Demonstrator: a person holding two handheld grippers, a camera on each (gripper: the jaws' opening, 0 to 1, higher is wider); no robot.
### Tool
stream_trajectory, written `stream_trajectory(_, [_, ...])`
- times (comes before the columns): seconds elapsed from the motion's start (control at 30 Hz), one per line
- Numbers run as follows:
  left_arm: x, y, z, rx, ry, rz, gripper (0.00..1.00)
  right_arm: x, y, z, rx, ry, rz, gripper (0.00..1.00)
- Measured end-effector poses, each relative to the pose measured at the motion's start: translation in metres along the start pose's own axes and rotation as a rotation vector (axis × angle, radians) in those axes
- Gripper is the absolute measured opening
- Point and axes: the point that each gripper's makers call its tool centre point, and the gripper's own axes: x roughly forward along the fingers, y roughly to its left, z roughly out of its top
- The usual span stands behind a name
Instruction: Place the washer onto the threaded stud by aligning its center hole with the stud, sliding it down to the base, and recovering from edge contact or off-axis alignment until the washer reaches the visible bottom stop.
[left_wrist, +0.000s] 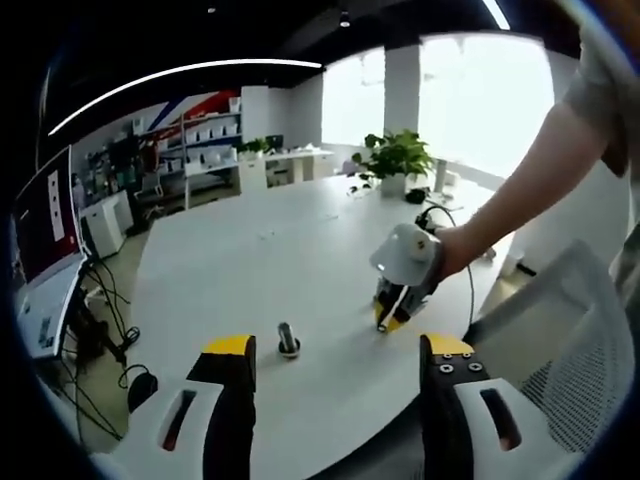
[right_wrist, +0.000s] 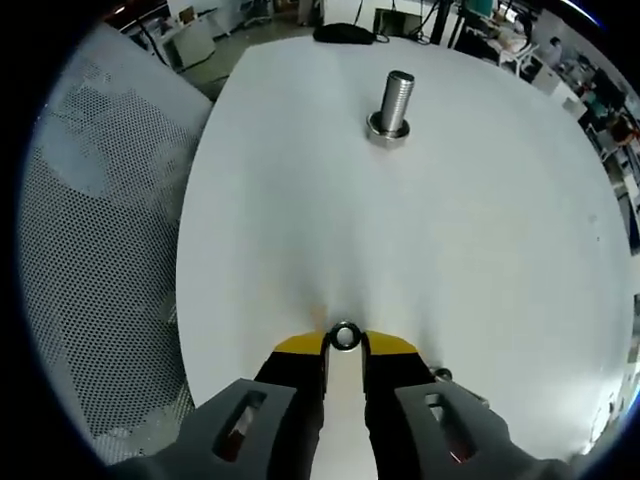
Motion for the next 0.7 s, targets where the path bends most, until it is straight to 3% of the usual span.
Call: stream_trajectory(0.7, [0.0011,-0.0023,-0.0011,-0.002,0.005,-0.010,0.68,0.0004,-0.0007,0.0021,0.009,-0.004,-0.017,0.14])
